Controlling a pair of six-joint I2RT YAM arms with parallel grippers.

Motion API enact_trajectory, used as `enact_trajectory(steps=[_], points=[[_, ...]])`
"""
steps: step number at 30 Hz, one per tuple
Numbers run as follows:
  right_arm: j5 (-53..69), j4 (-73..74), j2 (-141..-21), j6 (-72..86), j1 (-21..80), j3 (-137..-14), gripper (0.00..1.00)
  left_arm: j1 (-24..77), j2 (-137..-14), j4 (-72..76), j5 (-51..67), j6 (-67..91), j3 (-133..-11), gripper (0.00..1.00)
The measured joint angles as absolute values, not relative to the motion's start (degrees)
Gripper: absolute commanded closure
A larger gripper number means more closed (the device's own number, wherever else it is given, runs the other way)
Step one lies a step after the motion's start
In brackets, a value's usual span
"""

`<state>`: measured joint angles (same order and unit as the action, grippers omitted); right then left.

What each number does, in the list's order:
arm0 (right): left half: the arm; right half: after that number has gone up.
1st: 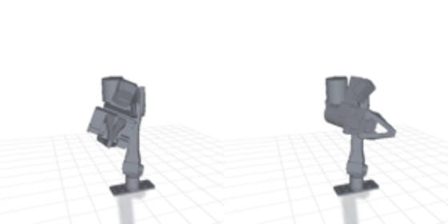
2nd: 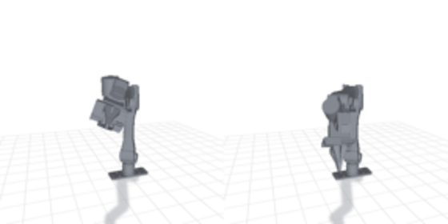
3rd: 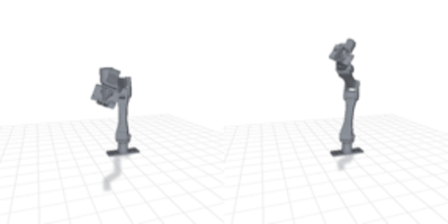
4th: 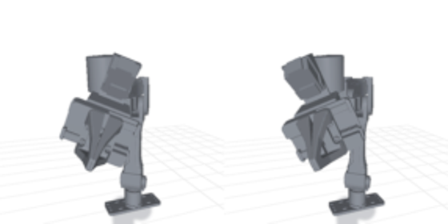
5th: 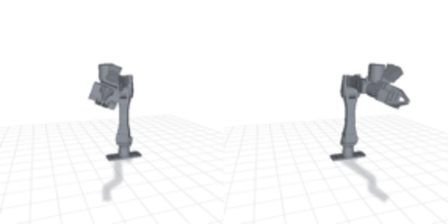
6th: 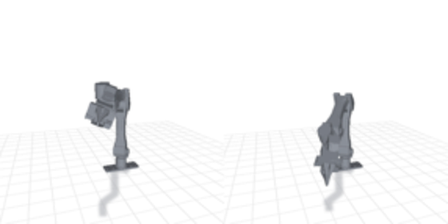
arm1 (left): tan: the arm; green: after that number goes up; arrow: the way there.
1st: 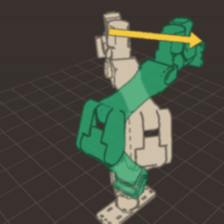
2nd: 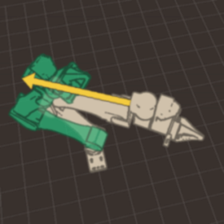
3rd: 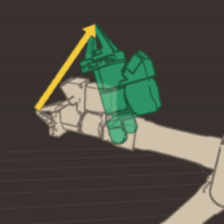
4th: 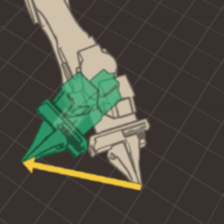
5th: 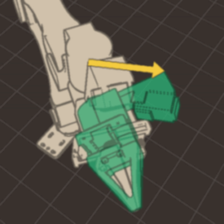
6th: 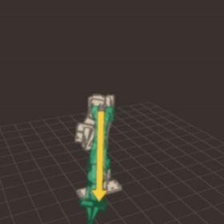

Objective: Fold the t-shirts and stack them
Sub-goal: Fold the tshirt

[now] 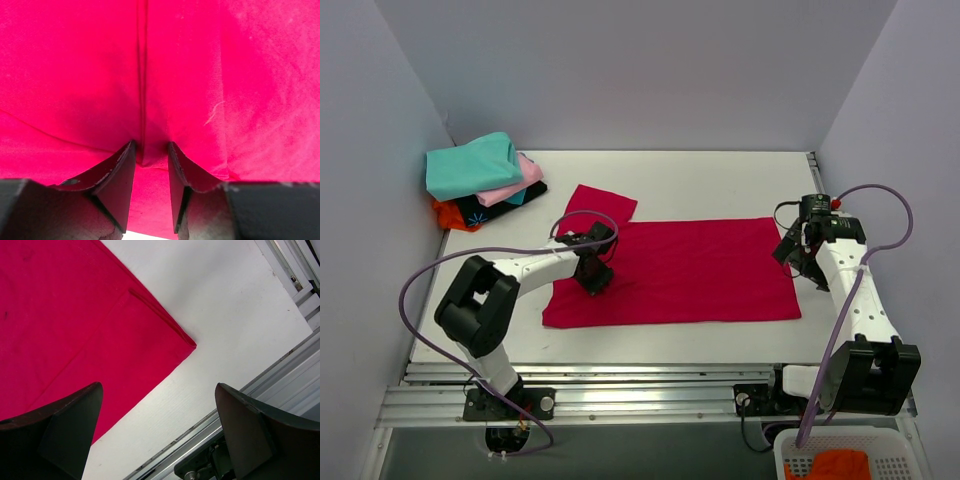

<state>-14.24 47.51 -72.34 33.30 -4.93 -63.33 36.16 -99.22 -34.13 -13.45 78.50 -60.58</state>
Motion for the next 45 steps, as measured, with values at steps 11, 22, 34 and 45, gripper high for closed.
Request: enact_trajectory(steps=[11,22,34,45], points=[[-14.2,47.2,-73.0,33.0,-4.4,-63.3,0.11,36.3,-100.5,-34.1,-13.5,78.2,-62.3,0.69],[-14.6,46.9,-73.1,32.9,-4.4,-63.3,0.11,36.3,-101.5,-34.5,-13.5,77.3,-63.6,0.94],[-14.7,46.5,-73.1,32.9,-4.4,-63.3,0.12,36.3,-102.9,-39.1,-14.0,75.0,-73.4,0.98],[-14.6,46.0,-73.8,32.9,-4.4,-63.3,0.12,34.6,-110.5,-41.1,-13.6,70.7,-83.8,0.09]])
